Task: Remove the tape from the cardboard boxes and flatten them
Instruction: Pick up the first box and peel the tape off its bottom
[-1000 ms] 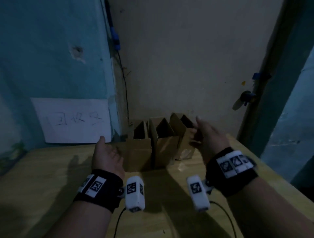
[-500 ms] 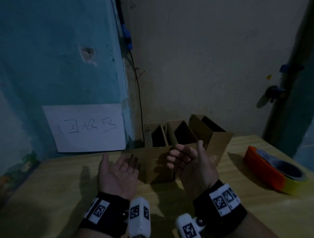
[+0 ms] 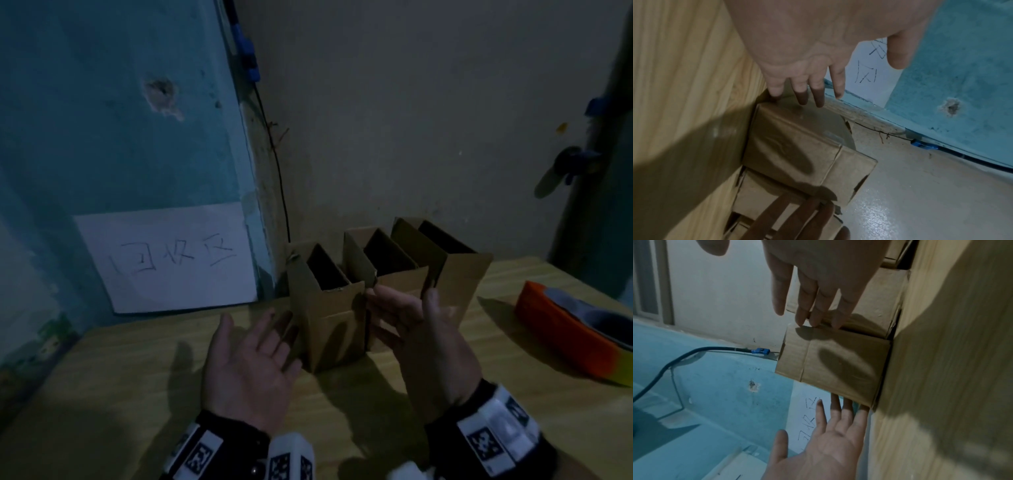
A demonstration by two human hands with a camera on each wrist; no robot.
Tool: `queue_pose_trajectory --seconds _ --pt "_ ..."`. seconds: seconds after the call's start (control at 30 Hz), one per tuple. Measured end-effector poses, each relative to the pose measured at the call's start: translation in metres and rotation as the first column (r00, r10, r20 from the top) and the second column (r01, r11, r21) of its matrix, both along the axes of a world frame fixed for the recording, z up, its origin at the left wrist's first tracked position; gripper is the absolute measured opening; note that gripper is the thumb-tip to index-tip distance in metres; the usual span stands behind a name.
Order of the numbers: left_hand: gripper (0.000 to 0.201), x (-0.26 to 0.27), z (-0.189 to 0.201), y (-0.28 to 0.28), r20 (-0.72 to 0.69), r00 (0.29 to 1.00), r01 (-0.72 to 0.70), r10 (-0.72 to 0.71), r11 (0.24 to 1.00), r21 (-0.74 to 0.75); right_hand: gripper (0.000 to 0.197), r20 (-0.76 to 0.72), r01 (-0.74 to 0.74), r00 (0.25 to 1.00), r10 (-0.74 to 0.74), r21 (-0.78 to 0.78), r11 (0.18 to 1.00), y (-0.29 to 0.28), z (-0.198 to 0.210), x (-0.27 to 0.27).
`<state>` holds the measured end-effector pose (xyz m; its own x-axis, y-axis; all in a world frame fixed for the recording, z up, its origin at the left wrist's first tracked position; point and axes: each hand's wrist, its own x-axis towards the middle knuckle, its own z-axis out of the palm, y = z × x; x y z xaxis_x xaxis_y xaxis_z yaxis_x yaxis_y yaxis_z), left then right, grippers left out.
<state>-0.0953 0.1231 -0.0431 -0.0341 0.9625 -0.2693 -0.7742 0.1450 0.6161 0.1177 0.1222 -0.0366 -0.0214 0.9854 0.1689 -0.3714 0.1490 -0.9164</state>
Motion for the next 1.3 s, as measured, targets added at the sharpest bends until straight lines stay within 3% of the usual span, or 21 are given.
queue_pose_trajectory --seconds 0.13,0.27,0.47,0.6,0.77,0.87,0.93,1.13,1.23,1.3 --pt "0.086 0.001 -0.002 0.003 -0.038 0.999 0.041 -0.040 0.999 0.033 0.072 0.089 0.017 0.996 -0.014 -0.032 0.999 0.003 -0.001 -0.001" --pt "0.084 0.001 -0.005 0.005 -0.076 0.996 0.061 -0.056 0.996 0.062 0.081 0.140 0.032 0.990 -0.020 -0.085 0.996 0.009 -0.006 0.001" --pt "0.079 0.003 -0.009 0.004 -0.159 0.987 0.043 -0.034 0.998 0.053 0.076 0.146 -0.046 0.986 0.084 -0.248 0.968 0.019 -0.012 0.007" --pt "0.090 0.005 -0.008 0.003 -0.200 0.979 0.037 -0.029 0.999 0.034 0.067 0.155 -0.119 0.971 0.182 -0.348 0.930 0.016 -0.008 0.006" --pt "0.129 0.016 -0.002 -0.004 -0.309 0.950 -0.019 0.037 0.998 0.062 0.068 0.099 -0.169 0.972 0.213 -0.331 0.928 0.011 -0.008 0.005" --pt "0.102 0.022 -0.001 -0.011 -0.427 0.903 -0.014 0.054 0.995 0.097 0.068 0.064 -0.222 0.965 0.254 -0.315 0.923 0.008 -0.007 0.002" --pt "0.096 0.022 -0.001 -0.014 -0.465 0.884 -0.023 0.058 0.997 0.080 0.067 0.018 -0.230 0.969 0.246 -0.290 0.929 0.004 -0.005 0.000" --pt "0.089 0.006 0.003 -0.012 -0.332 0.941 -0.093 0.067 0.994 -0.064 0.075 -0.133 -0.303 0.949 0.285 -0.145 0.942 -0.005 -0.004 -0.011" --pt "0.073 0.003 0.002 -0.012 -0.283 0.952 -0.154 0.119 0.982 -0.108 0.078 -0.222 -0.372 0.913 0.343 -0.104 0.922 -0.005 -0.009 -0.015" --pt "0.069 0.003 0.000 -0.012 -0.248 0.953 -0.214 0.177 0.968 -0.132 0.075 -0.260 -0.345 0.916 0.304 -0.126 0.930 -0.002 -0.011 -0.015"
